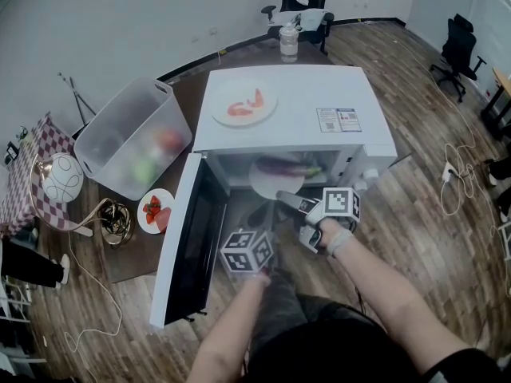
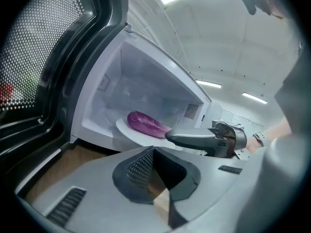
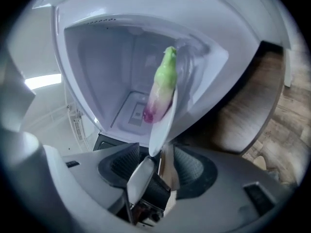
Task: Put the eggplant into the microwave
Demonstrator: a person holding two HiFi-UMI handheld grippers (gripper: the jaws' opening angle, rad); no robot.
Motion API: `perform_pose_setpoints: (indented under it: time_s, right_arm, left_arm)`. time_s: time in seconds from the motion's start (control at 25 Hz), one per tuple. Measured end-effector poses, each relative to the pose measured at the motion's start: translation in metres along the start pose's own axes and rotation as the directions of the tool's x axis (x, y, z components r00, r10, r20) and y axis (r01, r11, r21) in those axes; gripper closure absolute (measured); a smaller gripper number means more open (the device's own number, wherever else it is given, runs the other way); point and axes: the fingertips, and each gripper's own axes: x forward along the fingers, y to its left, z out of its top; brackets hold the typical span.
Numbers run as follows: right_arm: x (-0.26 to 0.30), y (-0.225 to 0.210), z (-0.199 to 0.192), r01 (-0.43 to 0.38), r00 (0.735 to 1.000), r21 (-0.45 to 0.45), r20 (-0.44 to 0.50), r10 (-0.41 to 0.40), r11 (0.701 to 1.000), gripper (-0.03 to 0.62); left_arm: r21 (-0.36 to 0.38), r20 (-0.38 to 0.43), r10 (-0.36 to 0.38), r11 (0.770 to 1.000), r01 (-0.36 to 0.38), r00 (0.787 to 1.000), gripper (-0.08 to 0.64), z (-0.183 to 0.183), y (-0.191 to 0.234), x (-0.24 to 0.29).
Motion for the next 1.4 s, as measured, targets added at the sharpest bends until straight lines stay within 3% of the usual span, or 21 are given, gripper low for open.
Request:
perform_pose_setpoints:
  time_s: [0.28, 0.52, 0.64, 0.8, 1.08, 1.2, 1.4]
  right_arm:
    - [-0.017, -0.004, -0.010, -0.001, 0.999, -0.053, -0.042, -0.001, 0.999, 0.368]
    - [-0.030, -0.011, -0.010, 0.063, 0.996, -0.177, -0.048, -0.073, 0.982, 0.588]
    - [-0.028, -0.009, -0.009, 0.128, 0.987, -0.333, -0.048, -0.152, 0.934, 0.589]
    - [-0.021, -0.006, -0.011, 0.187, 0.965, -0.555, -0.048, -0.256, 0.811, 0.589]
    - [-0.010, -0.002, -0.014, 0.208, 0.944, -0.696, -0.041, -0.327, 0.688, 0.589]
    - [-0.007, -0.004, -0.015, 0.214, 0.934, -0.724, -0.045, -0.354, 0.656, 0.589]
    - [-0.004, -0.003, -0.010, 0.235, 0.933, -0.721, -0.023, -0.360, 0.652, 0.589]
  left_arm:
    - [-0.010, -0.004, 0.012, 1.000, -0.012, 1.000, 0.555, 0.001, 0.001, 0.002]
    - [-0.008, -0.001, 0.019, 1.000, -0.019, 1.000, 0.555, 0.002, 0.001, 0.002]
    - [-0.006, -0.004, 0.024, 1.000, -0.024, 1.000, 0.555, 0.002, 0.002, 0.002]
    - [-0.004, -0.005, 0.028, 1.000, -0.028, 1.000, 0.555, 0.003, 0.004, 0.003]
    - [-0.012, -0.007, 0.029, 1.000, -0.029, 1.000, 0.555, 0.003, 0.007, 0.004]
    - [-0.014, -0.007, 0.027, 1.000, -0.027, 1.000, 0.555, 0.004, 0.008, 0.006]
    - [-0.017, -0.007, 0.024, 1.000, -0.024, 1.000, 0.555, 0.005, 0.008, 0.008]
